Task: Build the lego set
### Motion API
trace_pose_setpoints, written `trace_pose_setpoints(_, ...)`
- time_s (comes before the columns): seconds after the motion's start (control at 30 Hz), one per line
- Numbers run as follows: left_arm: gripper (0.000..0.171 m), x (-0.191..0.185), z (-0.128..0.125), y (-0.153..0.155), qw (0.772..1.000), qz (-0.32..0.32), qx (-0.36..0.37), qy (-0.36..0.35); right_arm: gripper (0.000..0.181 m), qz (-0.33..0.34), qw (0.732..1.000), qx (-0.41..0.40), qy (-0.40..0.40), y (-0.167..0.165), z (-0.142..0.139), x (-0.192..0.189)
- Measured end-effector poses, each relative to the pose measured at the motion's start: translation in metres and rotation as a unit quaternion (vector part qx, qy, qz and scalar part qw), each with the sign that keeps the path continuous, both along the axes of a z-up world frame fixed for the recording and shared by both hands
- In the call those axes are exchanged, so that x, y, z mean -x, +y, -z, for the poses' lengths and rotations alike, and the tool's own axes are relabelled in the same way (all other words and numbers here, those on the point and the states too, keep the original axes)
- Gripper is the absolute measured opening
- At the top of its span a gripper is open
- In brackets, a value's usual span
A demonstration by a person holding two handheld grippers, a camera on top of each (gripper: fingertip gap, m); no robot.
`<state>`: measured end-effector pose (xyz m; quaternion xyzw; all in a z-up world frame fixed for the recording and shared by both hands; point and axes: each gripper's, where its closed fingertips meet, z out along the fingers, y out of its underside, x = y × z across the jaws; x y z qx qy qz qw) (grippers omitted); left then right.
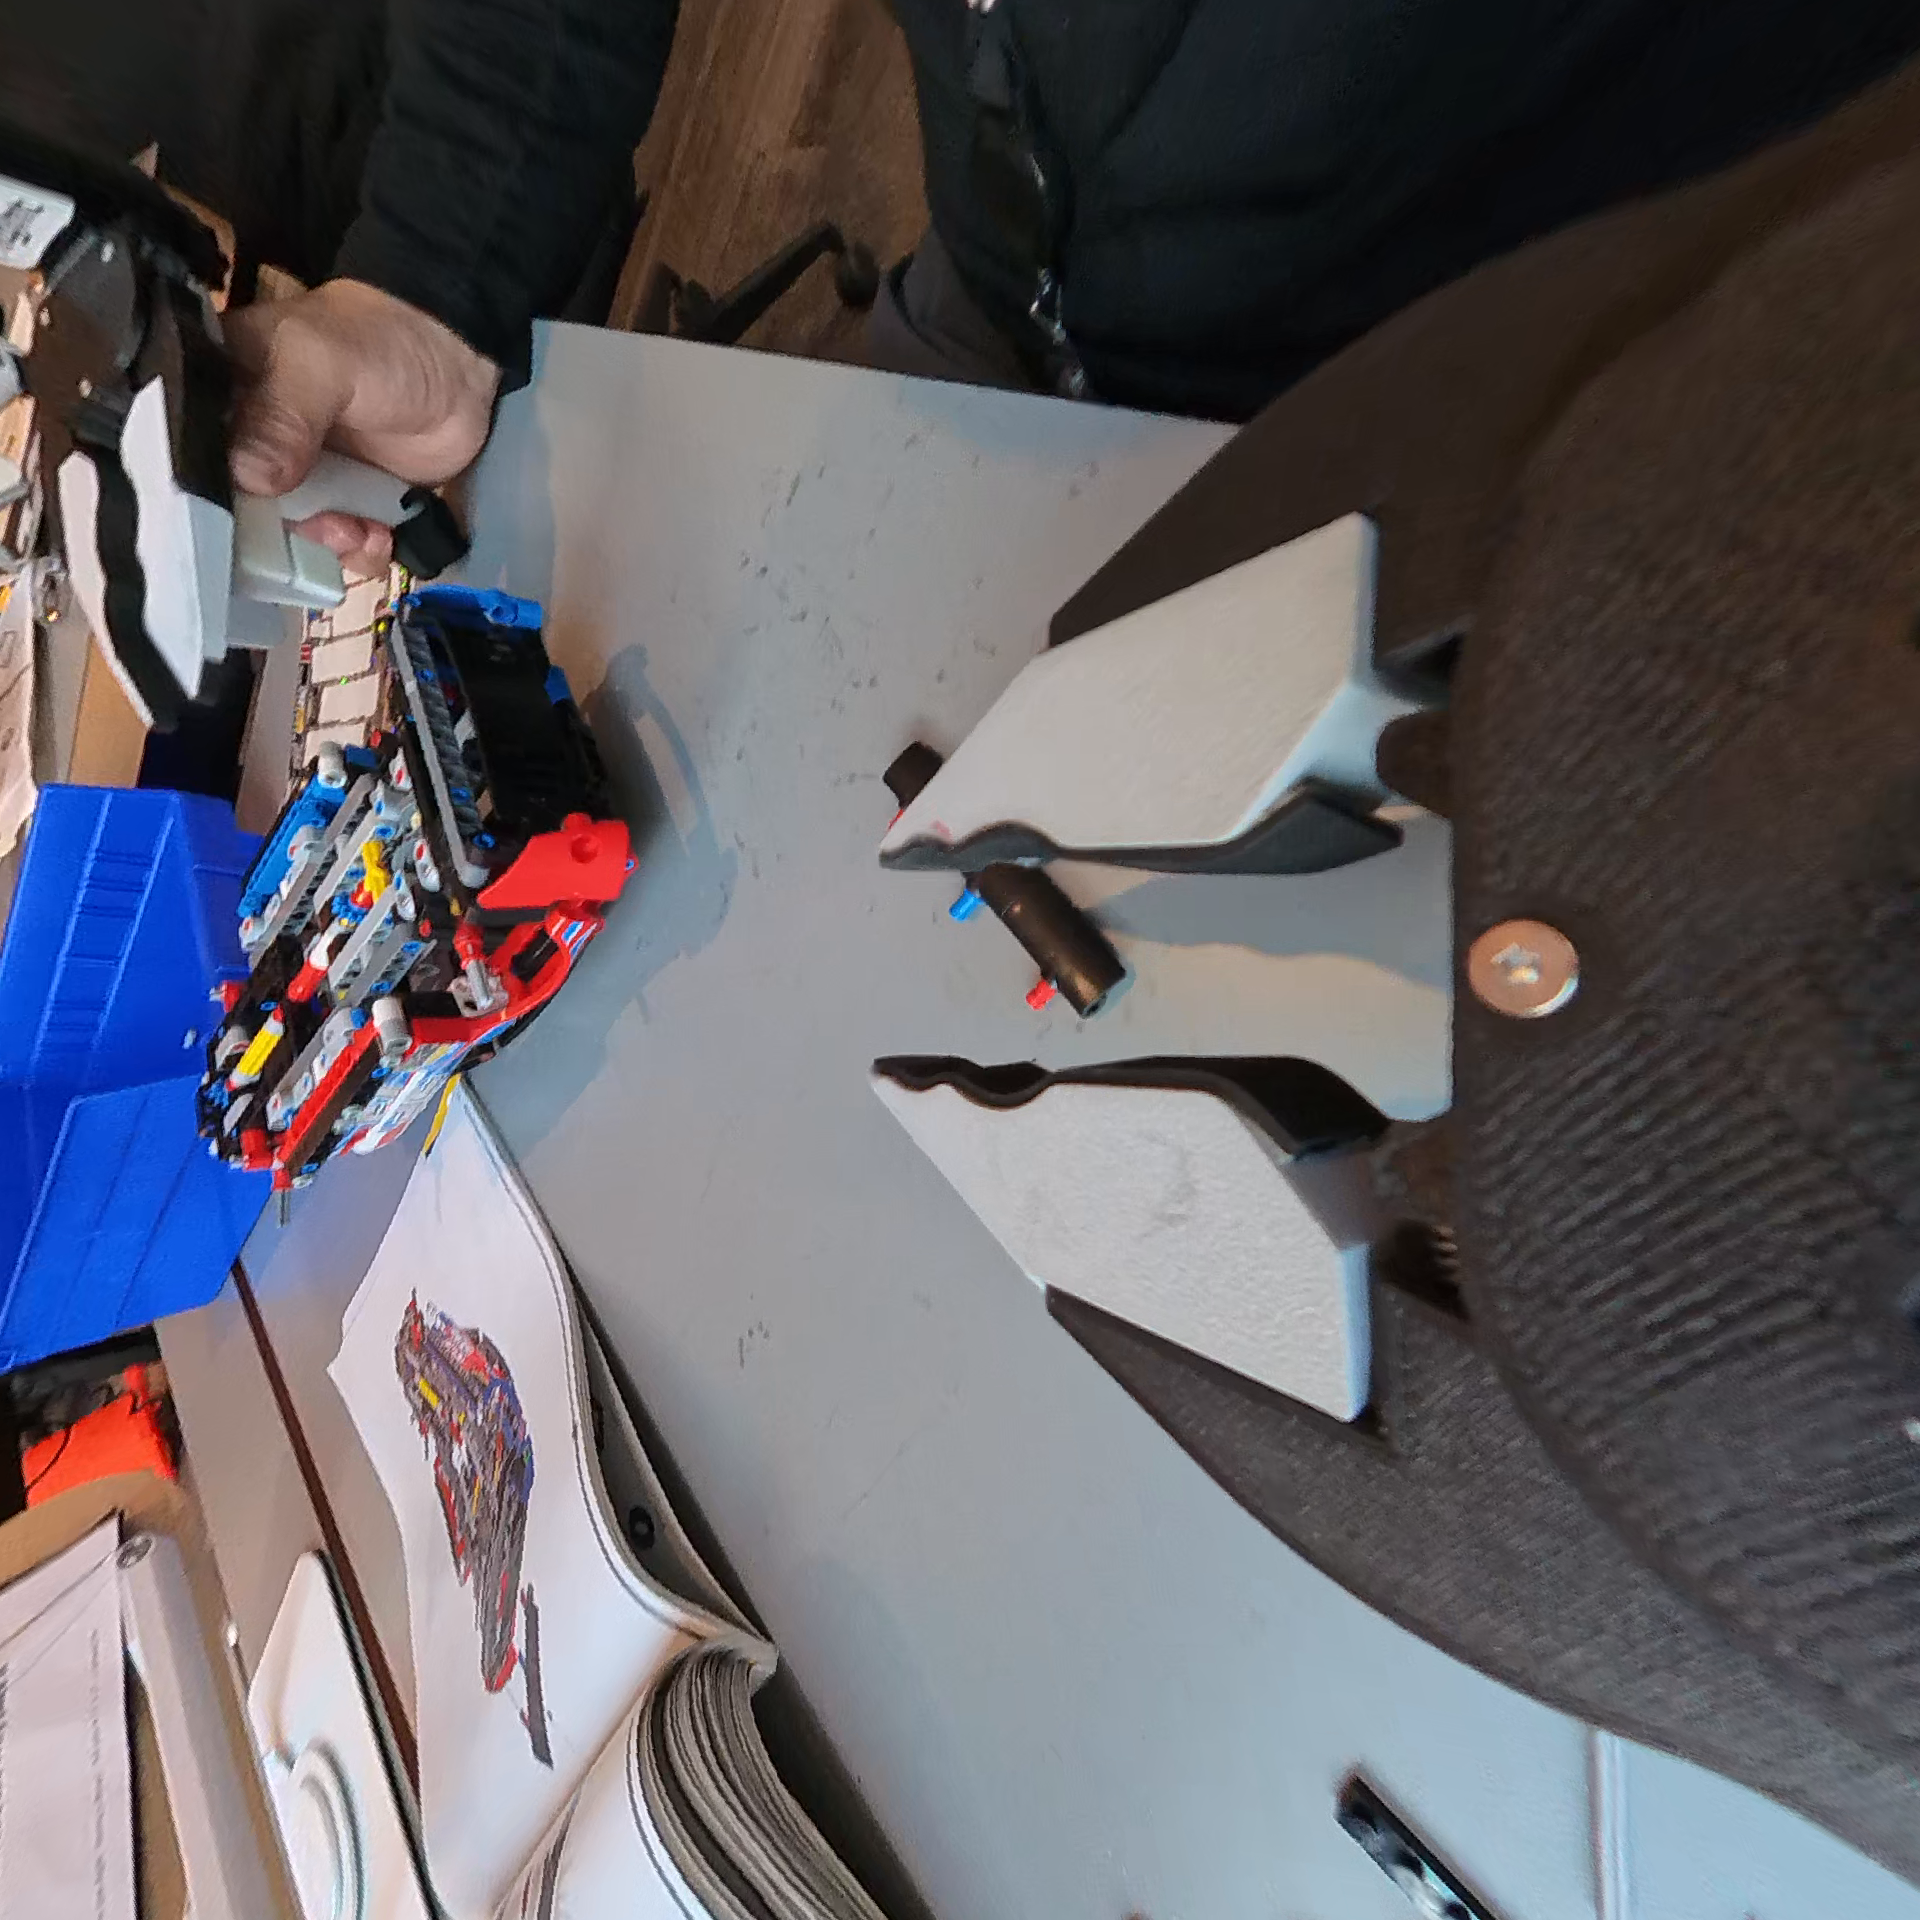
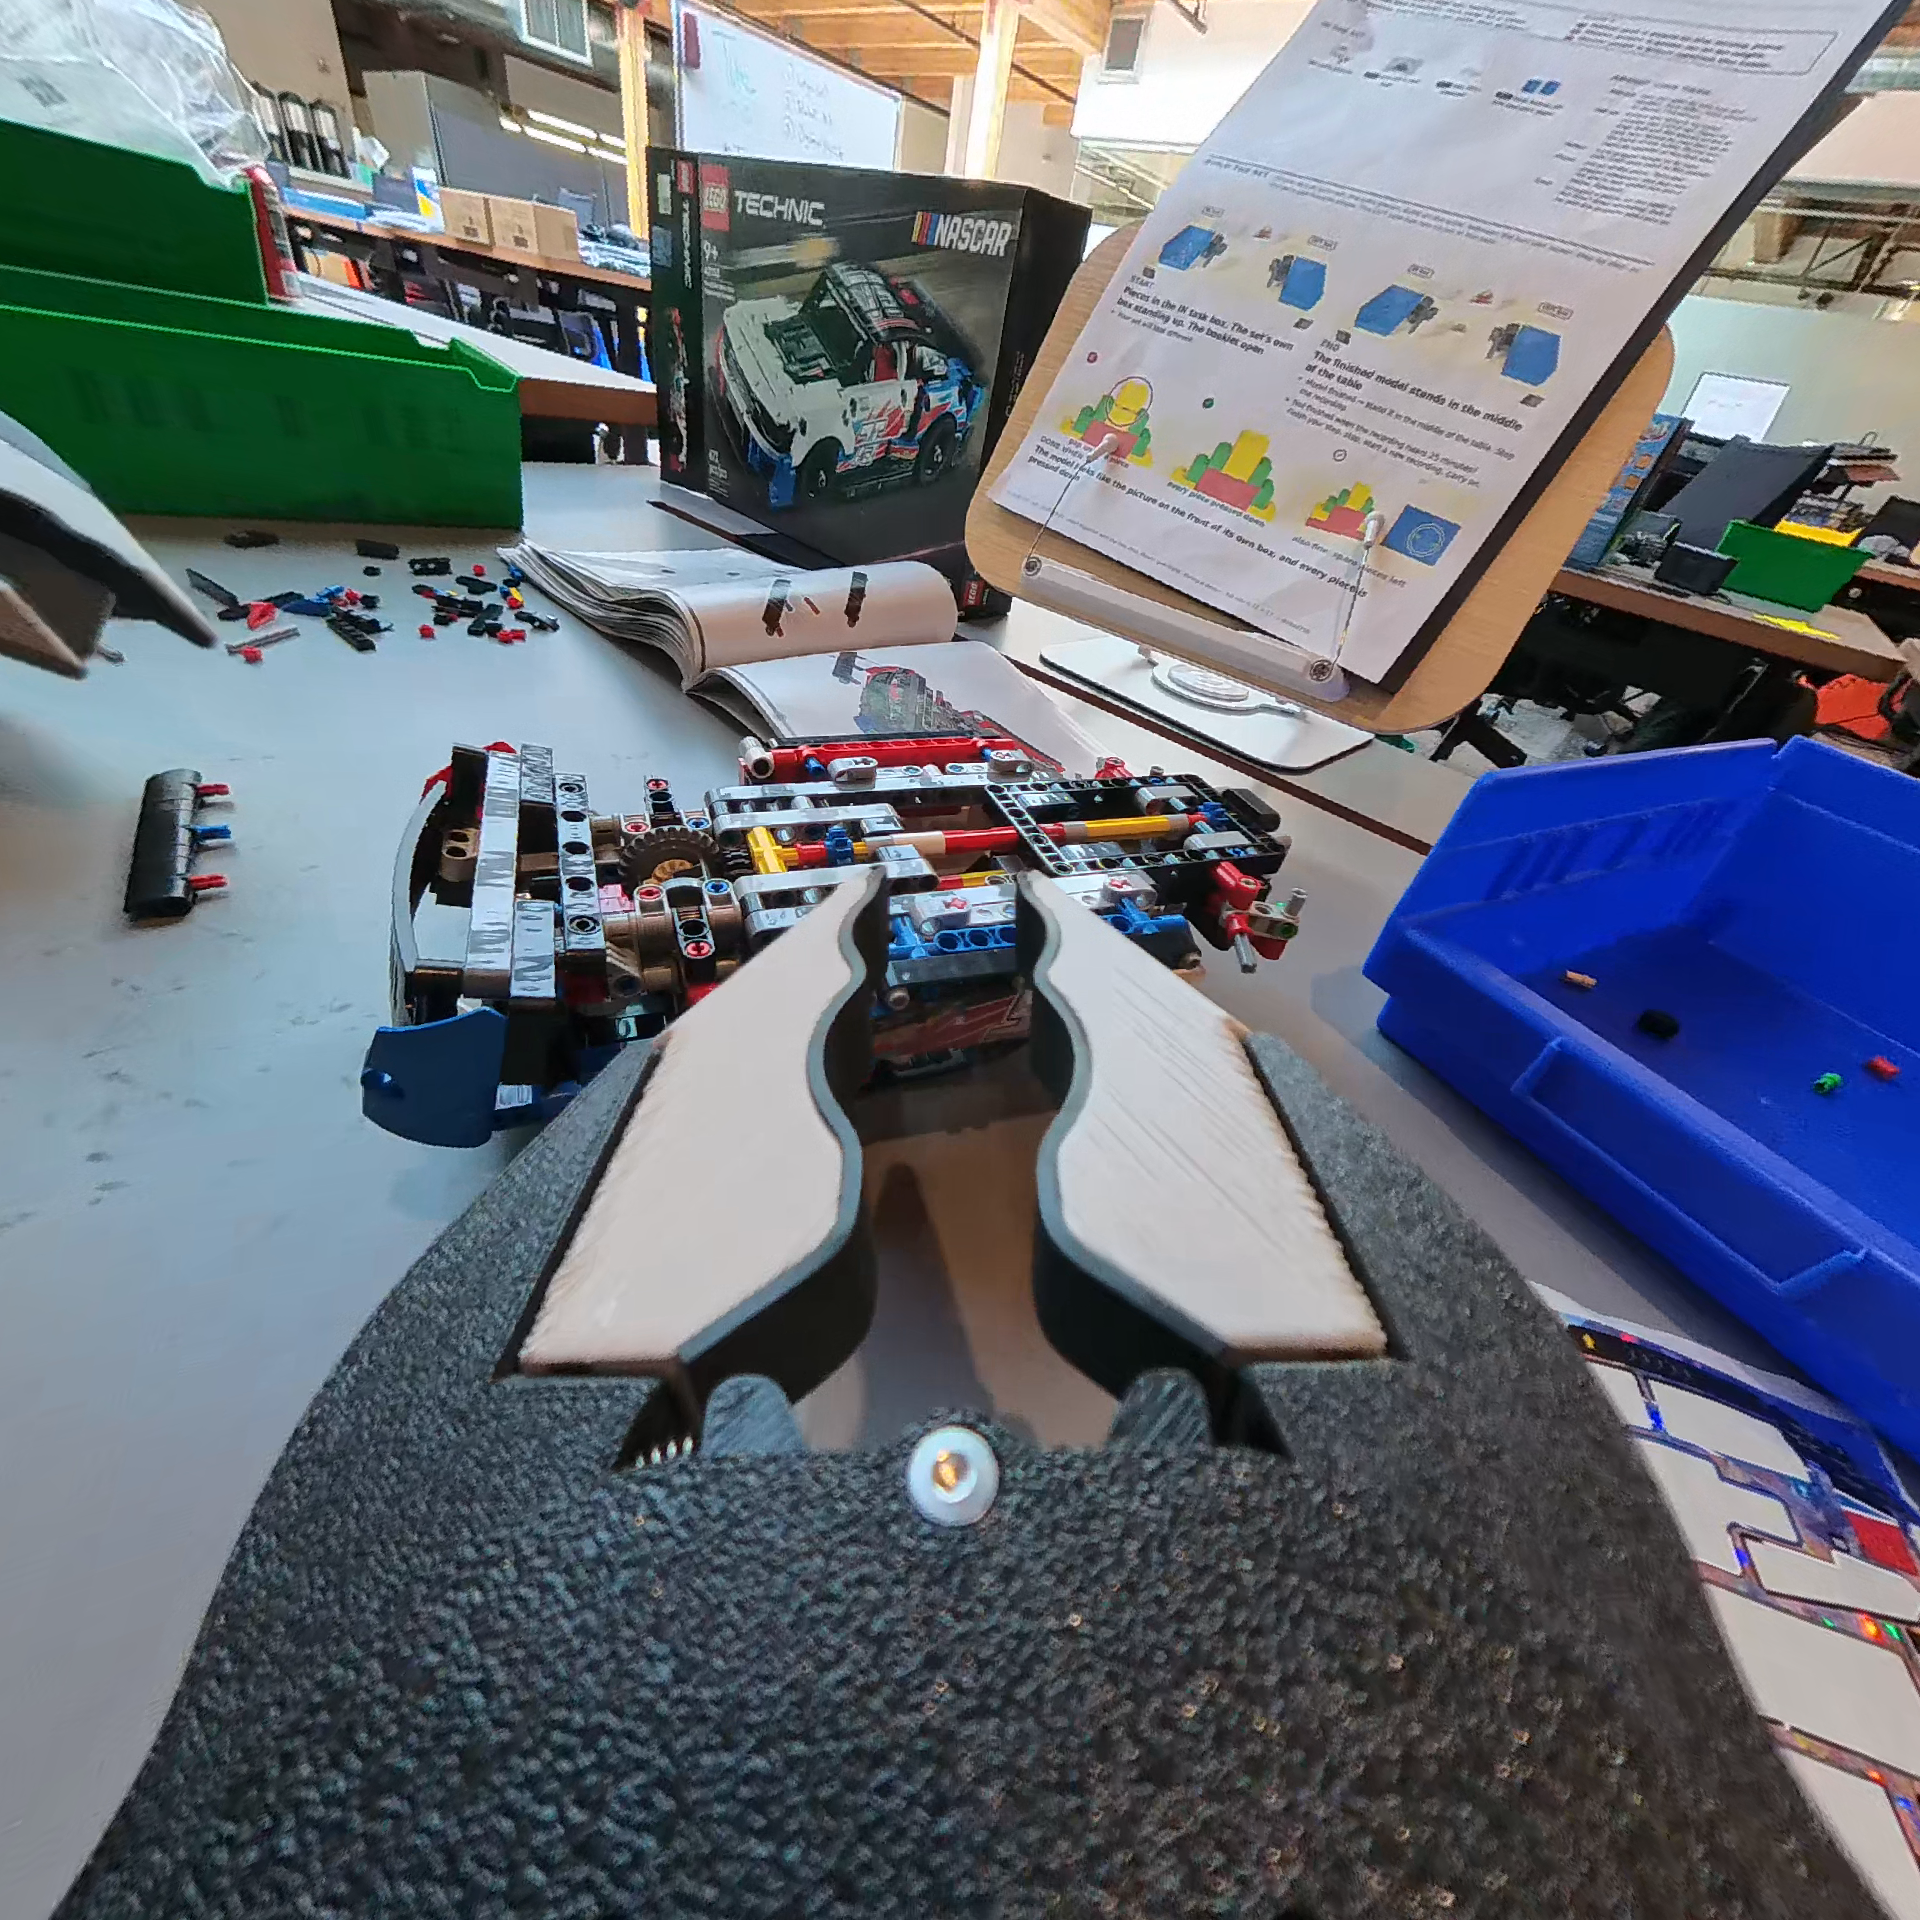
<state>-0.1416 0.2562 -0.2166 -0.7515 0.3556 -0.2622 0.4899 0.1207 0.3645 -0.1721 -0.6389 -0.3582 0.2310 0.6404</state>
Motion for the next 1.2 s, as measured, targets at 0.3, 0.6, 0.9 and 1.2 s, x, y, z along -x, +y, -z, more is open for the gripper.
trace_pose_setpoints(0.3, 0.06, -0.004, 0.046, -0.014, 0.97, 0.145, 0.005, 0.196, 0.024, 0.011, 1.0, 0.007, -0.005, 0.007, 0.003, -0.003)
trace_pose_setpoints(0.6, 0.048, -0.012, 0.049, -0.012, 0.937, 0.246, -0.004, 0.248, 0.024, 0.016, 1.0, 0.004, -0.016, 0.007, 0.006, -0.001)
trace_pose_setpoints(0.9, 0.021, -0.009, 0.056, -0.02, 0.913, 0.285, 0.059, 0.284, 0.023, 0.01, 0.999, -0.009, -0.031, 0.002, 0.007, 0.003)
trace_pose_setpoints(1.2, 0.012, -0.023, 0.057, -0.02, 0.921, 0.3, 0.068, 0.24, 0.022, -0.007, 1.0, -0.015, -0.023, -0.005, 0.003, 0.006)
